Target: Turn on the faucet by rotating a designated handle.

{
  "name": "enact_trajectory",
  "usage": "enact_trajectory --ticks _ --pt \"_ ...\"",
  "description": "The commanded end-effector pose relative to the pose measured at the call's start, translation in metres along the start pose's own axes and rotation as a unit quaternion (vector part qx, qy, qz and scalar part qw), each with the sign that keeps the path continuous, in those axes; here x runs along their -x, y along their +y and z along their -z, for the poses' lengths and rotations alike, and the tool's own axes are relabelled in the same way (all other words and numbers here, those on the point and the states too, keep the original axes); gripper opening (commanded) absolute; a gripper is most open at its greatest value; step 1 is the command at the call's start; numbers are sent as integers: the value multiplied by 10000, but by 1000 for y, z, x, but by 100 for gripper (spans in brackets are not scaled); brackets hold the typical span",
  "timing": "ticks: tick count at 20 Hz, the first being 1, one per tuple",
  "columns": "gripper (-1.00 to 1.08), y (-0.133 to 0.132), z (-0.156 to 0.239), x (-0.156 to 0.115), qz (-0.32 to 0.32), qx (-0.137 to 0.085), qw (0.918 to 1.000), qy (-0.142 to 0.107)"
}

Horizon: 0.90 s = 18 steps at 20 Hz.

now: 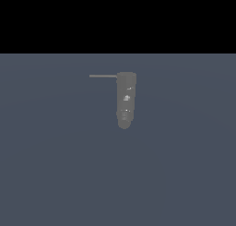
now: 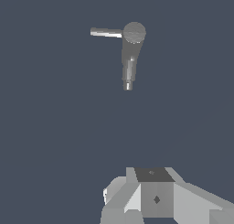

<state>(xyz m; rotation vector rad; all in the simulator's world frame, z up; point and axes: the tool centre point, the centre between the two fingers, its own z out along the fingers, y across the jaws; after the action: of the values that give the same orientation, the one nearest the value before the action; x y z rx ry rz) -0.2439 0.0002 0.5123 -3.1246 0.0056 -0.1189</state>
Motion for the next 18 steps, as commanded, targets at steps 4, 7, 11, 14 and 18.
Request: enact_trajectory --ticks 4,7,11,14,18 --pt "-100 -1 -1 0 -23 1 10000 -1" --pt "-100 -4 -4 -2 -92 4 10000 -3" --pt "-100 -11 -10 -6 -255 10 9997 -8" --pt "-100 -19 -17 -10 -431 17 9991 -13" --pt "-100 -32 -30 -18 -739 28 9973 -23"
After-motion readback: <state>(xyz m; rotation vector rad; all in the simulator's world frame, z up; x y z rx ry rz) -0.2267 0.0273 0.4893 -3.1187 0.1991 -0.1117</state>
